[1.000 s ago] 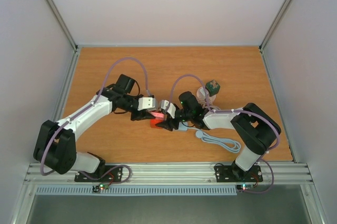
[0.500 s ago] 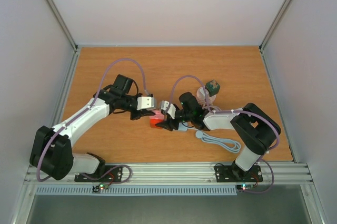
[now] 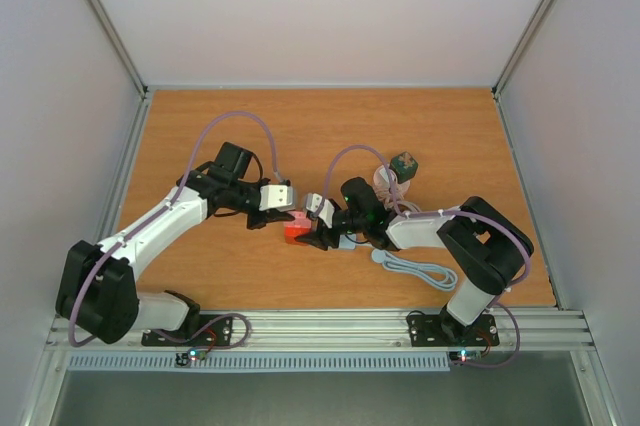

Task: Pull the plug off the socket

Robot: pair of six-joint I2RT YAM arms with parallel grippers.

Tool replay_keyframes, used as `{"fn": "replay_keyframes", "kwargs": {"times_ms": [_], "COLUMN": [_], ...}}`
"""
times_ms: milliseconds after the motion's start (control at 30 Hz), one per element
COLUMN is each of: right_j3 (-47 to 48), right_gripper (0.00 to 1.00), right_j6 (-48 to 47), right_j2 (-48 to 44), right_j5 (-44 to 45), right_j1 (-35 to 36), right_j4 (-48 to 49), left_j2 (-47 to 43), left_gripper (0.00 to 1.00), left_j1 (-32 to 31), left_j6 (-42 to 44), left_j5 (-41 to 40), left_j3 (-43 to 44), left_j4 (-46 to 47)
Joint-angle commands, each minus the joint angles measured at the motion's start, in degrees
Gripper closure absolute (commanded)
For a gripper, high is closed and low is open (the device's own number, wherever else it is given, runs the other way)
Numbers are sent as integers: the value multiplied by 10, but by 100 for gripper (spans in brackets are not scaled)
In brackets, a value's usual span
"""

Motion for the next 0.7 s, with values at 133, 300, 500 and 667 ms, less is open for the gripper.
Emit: {"fn": "replay_keyframes", "kwargs": {"times_ms": [133, 300, 500, 667], "right_j3": [-24, -29, -33, -33], "right_gripper": [59, 60, 60, 60], "right_j6": [-15, -17, -18, -18], "right_j2": [1, 0, 0, 1], "right_j5": [15, 16, 18, 17], "right_j1": [6, 6, 6, 6], "right_j4": [-13, -13, -12, -13], "left_j2": [-38, -40, -39, -41], "left_gripper": [99, 99, 99, 99], "left_j1": [-1, -1, -1, -1], "left_j6": [-8, -16, -26, -29], "left_j5": [38, 43, 54, 54], "left_j3": [29, 32, 43, 47], "left_j4": [19, 22, 20, 19]}}
